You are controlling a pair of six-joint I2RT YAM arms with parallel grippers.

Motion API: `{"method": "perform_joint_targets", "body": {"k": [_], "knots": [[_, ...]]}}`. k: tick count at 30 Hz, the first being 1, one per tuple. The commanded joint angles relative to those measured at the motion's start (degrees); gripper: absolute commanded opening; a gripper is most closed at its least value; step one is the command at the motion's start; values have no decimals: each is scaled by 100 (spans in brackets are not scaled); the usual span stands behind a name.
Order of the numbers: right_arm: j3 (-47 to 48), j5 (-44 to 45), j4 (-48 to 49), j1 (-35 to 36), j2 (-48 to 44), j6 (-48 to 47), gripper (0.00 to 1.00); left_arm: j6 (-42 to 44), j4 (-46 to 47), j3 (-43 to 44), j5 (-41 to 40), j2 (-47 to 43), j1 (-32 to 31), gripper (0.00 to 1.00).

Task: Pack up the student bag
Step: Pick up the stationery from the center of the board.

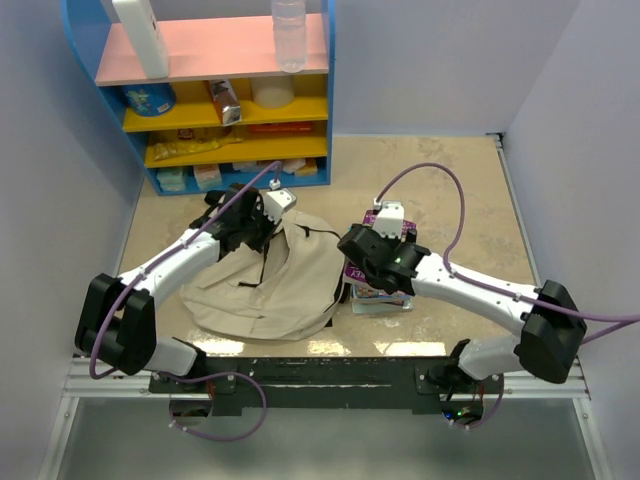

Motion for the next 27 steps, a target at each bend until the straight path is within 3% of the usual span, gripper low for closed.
{"method": "perform_joint_targets", "body": {"k": [1,6,20,23,27], "knots": [[-354,-93,418,-278,-420,-90,92,84,123,242,238,-224,-1,0],[-741,-419,840,-550,-1035,-318,80,75,140,260,247,-233,-9,0],[-1366,-1149,1113,-665,-1536,-204,69,66,114,401,317,-163,-1,0],[-1305,-1193,1139,-665,-1958,-309,45,75,123,401,291,-145,-1,0],[-1147,-1516,1463,-665,-2547,-896,23,75,140,392,265,-136,-1,0]]}}
